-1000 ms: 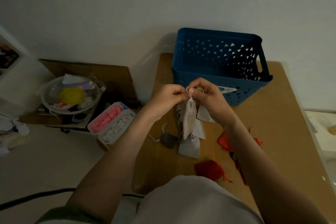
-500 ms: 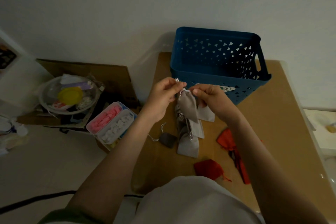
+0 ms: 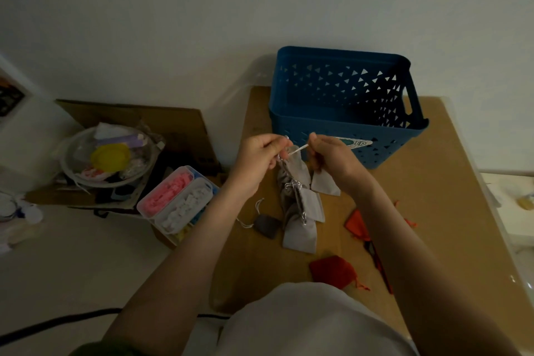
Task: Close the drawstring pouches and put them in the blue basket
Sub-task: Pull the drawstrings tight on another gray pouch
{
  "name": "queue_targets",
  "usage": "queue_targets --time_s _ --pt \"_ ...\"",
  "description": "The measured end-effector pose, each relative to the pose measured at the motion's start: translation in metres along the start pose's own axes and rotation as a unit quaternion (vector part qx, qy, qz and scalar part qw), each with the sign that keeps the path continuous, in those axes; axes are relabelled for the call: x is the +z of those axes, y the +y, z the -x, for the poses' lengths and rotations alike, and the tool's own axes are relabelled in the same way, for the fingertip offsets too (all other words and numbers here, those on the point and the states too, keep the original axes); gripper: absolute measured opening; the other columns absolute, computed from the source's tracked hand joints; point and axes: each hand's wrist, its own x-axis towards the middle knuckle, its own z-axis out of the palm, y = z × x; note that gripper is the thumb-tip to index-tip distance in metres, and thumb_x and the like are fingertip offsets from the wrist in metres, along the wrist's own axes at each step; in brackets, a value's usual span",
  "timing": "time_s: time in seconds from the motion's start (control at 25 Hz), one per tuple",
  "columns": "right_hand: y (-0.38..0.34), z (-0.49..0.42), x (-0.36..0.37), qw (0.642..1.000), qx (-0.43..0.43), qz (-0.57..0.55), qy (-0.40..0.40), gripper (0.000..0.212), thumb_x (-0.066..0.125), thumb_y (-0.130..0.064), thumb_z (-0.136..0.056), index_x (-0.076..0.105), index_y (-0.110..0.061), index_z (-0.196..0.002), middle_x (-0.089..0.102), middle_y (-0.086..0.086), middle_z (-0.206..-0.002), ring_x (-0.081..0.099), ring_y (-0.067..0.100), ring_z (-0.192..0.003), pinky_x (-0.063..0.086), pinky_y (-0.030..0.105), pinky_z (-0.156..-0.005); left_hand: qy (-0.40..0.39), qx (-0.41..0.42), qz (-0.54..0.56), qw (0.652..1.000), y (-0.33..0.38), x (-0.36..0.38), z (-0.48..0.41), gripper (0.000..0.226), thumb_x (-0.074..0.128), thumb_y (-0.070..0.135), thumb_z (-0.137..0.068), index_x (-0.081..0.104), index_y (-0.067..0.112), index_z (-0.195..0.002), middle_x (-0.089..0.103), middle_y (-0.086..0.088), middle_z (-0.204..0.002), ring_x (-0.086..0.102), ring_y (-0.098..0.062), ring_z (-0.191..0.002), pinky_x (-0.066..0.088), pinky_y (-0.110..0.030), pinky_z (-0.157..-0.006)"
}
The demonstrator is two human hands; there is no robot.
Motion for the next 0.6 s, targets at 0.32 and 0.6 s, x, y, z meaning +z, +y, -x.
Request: queue_targets --time_s 0.32,0.6 --pt "-0.001 0.003 0.003 0.992 -0.086 -0.029 -0.092 0.018 0.044 -0.003 -0.096 0.060 -0.010 -0.092 0.061 0.003 -0.078 0.051 0.012 -0.069 0.037 0.028 -0.063 0.040 -0.004 -0.043 0.998 -0.005 0.010 -0.001 0.018 0.048 0.014 -0.098 0.051 0.003 -0.112 0.057 -0.002 -0.074 0.049 -0.006 -0.058 0.041 -0.013 -0.051" --pt "-0.002 0.006 0.015 0.988 -0.129 -0.014 -0.078 0.015 0.046 0.009 -0.094 0.047 -0.006 -0.098 0.058 0.010 -0.075 0.058 0.013 -0.070 0.046 0.023 -0.069 0.068 0.005 -0.043 0.997 -0.008 0.012 -0.001 0.022 0.047 0.015 -0.098 0.060 0.017 -0.081 0.054 0.001 -0.063 0.045 -0.004 -0.052 0.037 -0.017 -0.051"
